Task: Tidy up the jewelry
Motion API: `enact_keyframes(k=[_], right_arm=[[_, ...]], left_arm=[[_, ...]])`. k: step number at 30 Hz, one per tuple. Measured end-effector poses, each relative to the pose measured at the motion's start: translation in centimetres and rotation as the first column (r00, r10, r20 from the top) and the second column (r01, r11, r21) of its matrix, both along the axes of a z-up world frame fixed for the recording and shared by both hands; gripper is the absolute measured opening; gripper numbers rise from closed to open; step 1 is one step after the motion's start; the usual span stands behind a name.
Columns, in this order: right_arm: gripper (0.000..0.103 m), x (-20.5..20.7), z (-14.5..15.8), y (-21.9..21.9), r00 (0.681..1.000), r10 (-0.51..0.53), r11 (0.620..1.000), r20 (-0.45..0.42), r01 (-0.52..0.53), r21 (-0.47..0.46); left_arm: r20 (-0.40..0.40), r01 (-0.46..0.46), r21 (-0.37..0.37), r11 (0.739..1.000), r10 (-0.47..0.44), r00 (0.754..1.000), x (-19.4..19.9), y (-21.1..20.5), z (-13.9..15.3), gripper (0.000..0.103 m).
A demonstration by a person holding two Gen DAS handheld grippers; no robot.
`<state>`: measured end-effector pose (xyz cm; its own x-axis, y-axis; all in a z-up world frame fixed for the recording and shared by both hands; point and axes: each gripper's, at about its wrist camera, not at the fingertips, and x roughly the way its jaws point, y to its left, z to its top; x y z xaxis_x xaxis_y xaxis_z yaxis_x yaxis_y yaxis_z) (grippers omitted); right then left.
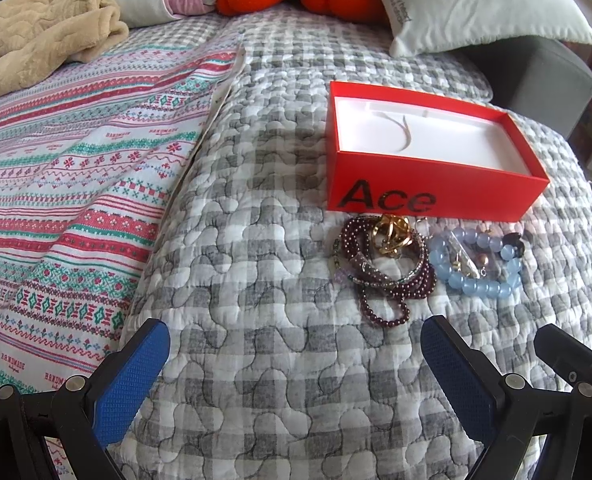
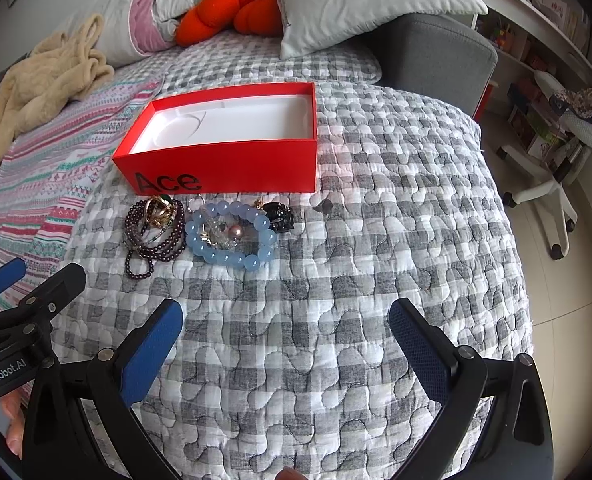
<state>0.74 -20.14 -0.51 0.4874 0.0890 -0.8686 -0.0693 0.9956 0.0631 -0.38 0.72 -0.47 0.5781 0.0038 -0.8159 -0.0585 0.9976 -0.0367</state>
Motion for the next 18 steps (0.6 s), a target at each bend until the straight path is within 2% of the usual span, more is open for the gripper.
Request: enact_keyframes(k=[18], right_arm=[[0.103,0.03,0.54,-0.51,1.0,-0.009,1.0,0.001,0.009,0.015]], left_arm=[[0.003,-0.005,-0.003,1.0,0.005,1.0,0.15,0.31,0.12,0.103]])
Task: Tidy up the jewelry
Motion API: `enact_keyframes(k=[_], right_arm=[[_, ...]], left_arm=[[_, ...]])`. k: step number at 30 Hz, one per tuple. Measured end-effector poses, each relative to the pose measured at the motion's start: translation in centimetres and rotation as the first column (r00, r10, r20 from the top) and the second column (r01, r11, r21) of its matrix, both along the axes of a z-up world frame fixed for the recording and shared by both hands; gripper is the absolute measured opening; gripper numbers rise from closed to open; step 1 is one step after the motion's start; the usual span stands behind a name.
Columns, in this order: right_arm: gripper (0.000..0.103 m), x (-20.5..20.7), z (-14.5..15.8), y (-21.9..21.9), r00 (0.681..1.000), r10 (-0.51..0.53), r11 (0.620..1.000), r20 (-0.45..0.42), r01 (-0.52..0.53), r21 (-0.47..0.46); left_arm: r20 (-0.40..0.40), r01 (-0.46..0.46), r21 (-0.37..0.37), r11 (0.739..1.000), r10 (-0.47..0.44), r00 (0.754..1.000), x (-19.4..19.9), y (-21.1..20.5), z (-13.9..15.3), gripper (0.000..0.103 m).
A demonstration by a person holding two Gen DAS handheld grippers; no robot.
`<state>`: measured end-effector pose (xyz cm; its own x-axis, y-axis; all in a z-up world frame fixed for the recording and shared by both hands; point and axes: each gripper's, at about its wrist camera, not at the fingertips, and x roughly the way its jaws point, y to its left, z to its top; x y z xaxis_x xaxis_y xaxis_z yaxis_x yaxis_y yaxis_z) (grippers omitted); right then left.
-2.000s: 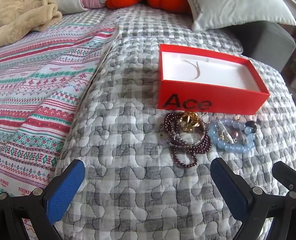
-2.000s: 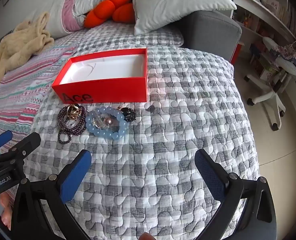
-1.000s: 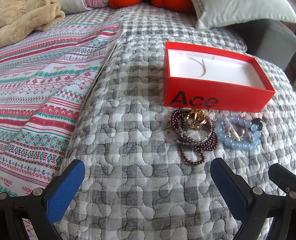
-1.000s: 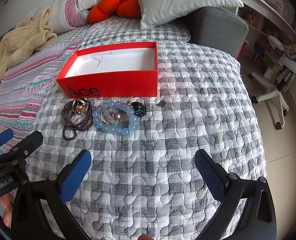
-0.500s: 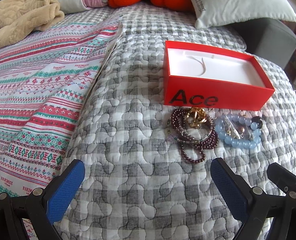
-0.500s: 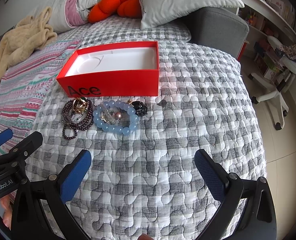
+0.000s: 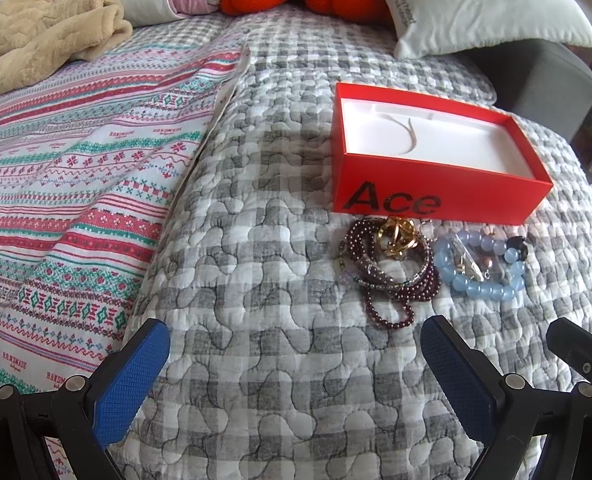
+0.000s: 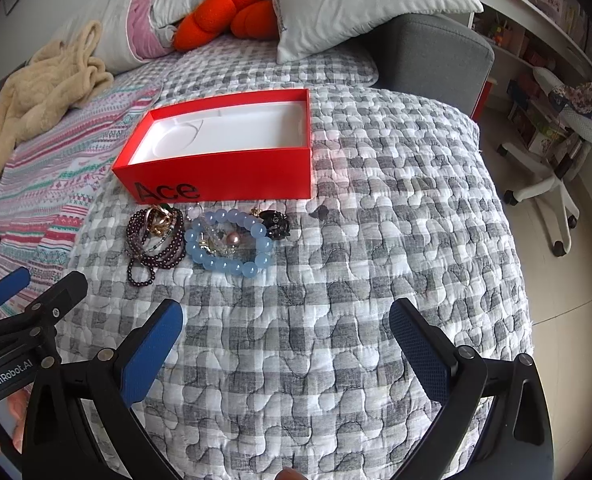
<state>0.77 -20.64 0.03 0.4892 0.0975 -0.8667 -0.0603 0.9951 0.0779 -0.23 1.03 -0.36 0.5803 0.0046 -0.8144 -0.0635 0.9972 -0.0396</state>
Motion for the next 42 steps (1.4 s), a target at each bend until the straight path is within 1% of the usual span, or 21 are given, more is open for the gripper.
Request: enact_keyframes(k=[31,35,38,40,42], right_arm=[[0.103,-0.1,-0.1,-0.2,1.0,-0.003,1.0,0.007,0.003,-0.016],[0.103,-0.1,0.0,-0.2,1.0,0.001,1.0,0.01,-0.001,-0.019],[0.103,0.0,0.3,-0.3,1.0,0.009,1.0,0.025,-0.008,-0.021],[0.103,0.1,0.9,-0.3,0.999,0.016,1.0,0.05,-0.014,-0.025],[0.103,0.7,1.4,-0.2,0.999,0.025,0.999,0.046,-0.023,-0.048]], left_arm=[[0.011,0.014,0.007,1.0,-0.014,1.0,-0.2,-0.3,0.4,0.103],[0.033,0.013,0.005,1.0,-0.013,0.999,-0.3,-0.2,0.5,0.103],[0.081,-0.009,-0.003,1.0,0.009,0.997,-0.2,0.2,1.0,0.103],[0.096,0.011,-0.018,1.0,-0.009,0.995,0.2,0.3,1.6,0.103],[0.077,0.052,-0.036,0.998,-0.049,0.996,1.1,0.3,2.0,0.103]])
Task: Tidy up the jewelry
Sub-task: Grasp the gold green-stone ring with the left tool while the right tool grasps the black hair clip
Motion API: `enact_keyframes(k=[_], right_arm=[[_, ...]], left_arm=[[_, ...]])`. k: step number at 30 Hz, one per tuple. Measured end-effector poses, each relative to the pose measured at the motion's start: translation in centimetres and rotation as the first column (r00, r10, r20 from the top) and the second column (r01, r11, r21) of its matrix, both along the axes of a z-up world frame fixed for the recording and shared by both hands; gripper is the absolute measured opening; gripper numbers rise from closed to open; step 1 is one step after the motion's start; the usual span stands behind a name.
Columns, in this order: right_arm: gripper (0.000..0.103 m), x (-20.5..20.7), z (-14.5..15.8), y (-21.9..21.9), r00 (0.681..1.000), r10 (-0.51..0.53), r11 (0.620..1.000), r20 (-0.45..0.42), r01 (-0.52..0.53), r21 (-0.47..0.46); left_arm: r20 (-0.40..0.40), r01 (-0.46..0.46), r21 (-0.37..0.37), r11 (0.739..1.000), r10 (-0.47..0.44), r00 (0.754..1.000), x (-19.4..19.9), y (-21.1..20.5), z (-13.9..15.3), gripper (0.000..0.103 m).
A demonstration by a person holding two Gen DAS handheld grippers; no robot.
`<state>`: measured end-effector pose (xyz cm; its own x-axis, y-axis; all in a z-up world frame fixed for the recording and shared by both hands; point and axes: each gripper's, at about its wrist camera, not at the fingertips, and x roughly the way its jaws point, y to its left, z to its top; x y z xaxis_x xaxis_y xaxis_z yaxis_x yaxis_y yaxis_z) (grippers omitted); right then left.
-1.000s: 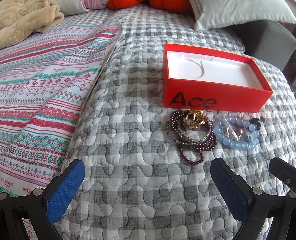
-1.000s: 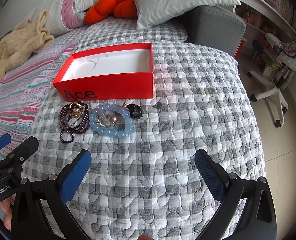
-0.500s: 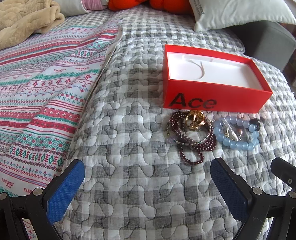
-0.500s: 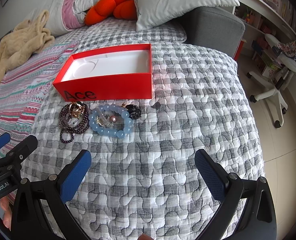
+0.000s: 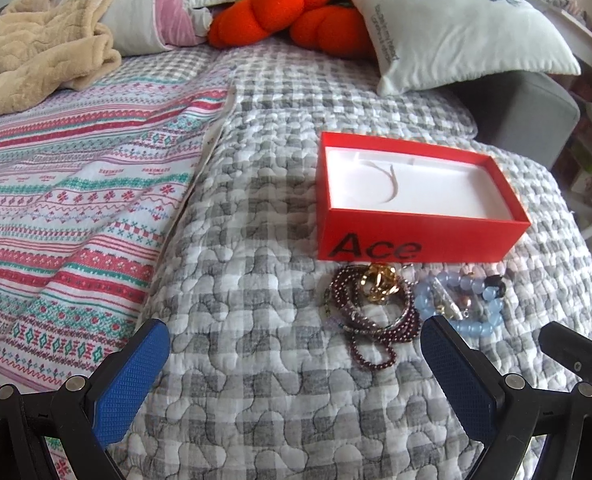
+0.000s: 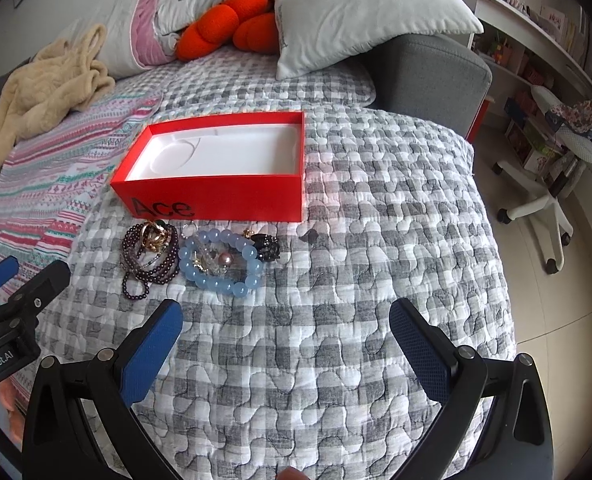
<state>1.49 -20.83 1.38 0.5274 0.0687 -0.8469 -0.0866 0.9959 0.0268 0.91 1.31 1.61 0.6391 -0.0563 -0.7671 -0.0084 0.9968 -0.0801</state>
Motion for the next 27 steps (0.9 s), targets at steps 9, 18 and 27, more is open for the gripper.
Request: enact_keyframes(k=[9,18,27], right_arm=[[0.102,4.4,1.1,-0.2,0.993,0.086,0.993,-0.083,-0.079,0.086],[0.062,6.6,-2.4,-2.1,0.978,0.094,0.961,-0.184,-0.041,0.275],[0.042,8.2,-3.3,-2.2,0.974,0.078,0.956,-0.214,-0.011,0.294]], left_arm=[[-0.09,0.084,-0.16,0.983,-0.1,0.991,4.2,0.7,-1.2,0.087],[-0.153,0.169,-0.36,0.917,-0.237,0.959,7.0,-0.9,-3.0,0.035],[-0.216,0.161,-0.303,0.939,-0.233,0.948,8.9,-3.1,-4.9,0.031]])
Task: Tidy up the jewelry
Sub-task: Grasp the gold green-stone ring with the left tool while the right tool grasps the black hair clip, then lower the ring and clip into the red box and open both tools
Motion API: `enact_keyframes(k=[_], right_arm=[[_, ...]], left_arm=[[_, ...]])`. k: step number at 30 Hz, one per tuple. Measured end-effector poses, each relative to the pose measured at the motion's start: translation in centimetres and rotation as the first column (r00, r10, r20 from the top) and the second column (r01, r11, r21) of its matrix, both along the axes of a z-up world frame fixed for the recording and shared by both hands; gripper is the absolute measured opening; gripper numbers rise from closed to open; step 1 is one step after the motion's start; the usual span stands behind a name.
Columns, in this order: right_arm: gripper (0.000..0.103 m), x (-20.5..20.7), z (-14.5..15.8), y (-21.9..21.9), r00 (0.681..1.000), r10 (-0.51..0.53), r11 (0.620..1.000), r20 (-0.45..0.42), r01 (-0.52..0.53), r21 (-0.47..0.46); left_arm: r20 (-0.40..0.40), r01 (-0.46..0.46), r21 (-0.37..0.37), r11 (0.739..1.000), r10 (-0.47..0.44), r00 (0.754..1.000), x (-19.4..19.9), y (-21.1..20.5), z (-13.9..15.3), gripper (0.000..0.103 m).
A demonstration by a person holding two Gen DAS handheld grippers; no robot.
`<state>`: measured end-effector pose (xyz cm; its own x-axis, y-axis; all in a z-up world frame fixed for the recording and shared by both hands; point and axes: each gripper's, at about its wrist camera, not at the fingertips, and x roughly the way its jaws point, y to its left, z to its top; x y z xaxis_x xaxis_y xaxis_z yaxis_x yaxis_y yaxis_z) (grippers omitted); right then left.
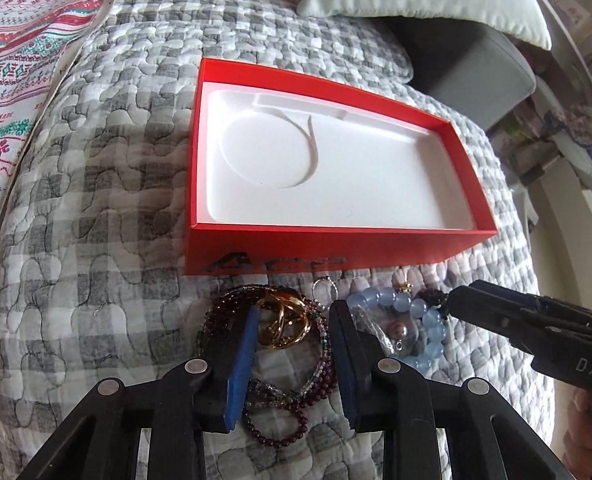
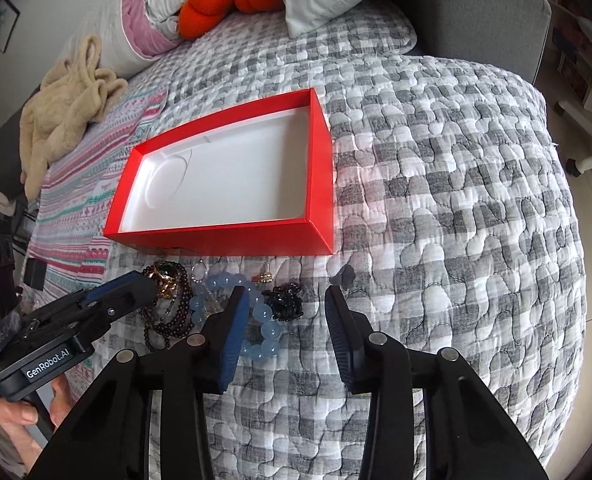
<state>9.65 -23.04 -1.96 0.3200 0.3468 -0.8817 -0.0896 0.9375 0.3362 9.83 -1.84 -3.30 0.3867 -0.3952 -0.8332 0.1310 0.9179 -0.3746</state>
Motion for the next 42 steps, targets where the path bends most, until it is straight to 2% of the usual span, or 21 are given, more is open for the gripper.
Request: enact_keyframes(k=[5,6,7,9,15,17,18,19,32,38,42], right_arm=[[0.042,0.5,-0.6,-0.6,1.0,-0.011,1.0,-0.016,0.011,0.013],[0.042,0.5,-0.7,-0.8,1.0,-0.015,1.0,-0.022,0.016,0.02],[0.042,0.5,-0.8,-0.9,0.999,-0.019,0.999,-0.028,0.02,0.029],[0.041,0.6,-1.1,-1.1,0.999,-0.02,0.999,-0.037,0.022,0.049],[0.024,0.7,-1.7,-0.7,0.998,0.003,0.996,-0.06,0.003,0.094],[0.023,0.7,-1.6,-0.3,0.999,0.009,0.996,-0.052,-0.004,0.086],[0.013,0.7,-1.5,-0.1,0.999,0.01,0.997,-0.051,-0.006,0.081],[0.01,0.7,-1.5,-0.1,0.999,0.011,0.997,-0.048,-0.007,0.079],[0.01,-0.6,1.1,-0.4,1.0,-0.01,0.995,0.026,0.007,0.104],[0.01,-0.9,3.6,-0.4,0.993,-0.02,0.99,0.115,0.003,0.141],[0.01,0.3,4.0,-0.3,0.986,-0.037,0.99,0.16,0.014,0.144]], left_arm=[[-0.013,-0.018,0.026,0.999,0.019,1.0,0.6,-0.4,-0.8,0.03],[-0.01,-0.021,0.031,0.999,0.022,1.0,0.6,-0.4,-0.9,0.028],[-0.01,-0.022,0.035,0.999,0.022,1.0,0.6,-0.5,-0.9,0.016],[-0.007,-0.024,0.038,0.999,0.024,1.0,0.6,-0.6,-0.9,0.015],[0.009,-0.025,0.022,0.999,0.025,1.0,0.2,-0.2,-0.2,0.014],[0.018,-0.025,0.008,1.0,0.024,1.0,-0.1,0.1,0.4,0.014],[0.024,-0.024,0.003,1.0,0.024,0.999,-0.3,0.3,0.6,0.014],[0.03,-0.022,-0.002,1.0,0.022,0.999,-0.5,0.4,0.9,0.014],[0.116,-0.046,-0.069,0.997,0.054,0.992,-2.3,2.0,4.0,0.014],[0.181,-0.054,-0.099,0.994,0.072,0.981,-1.3,1.9,5.2,0.014],[0.211,-0.066,-0.094,0.993,0.085,0.974,-0.1,1.3,4.9,0.014]])
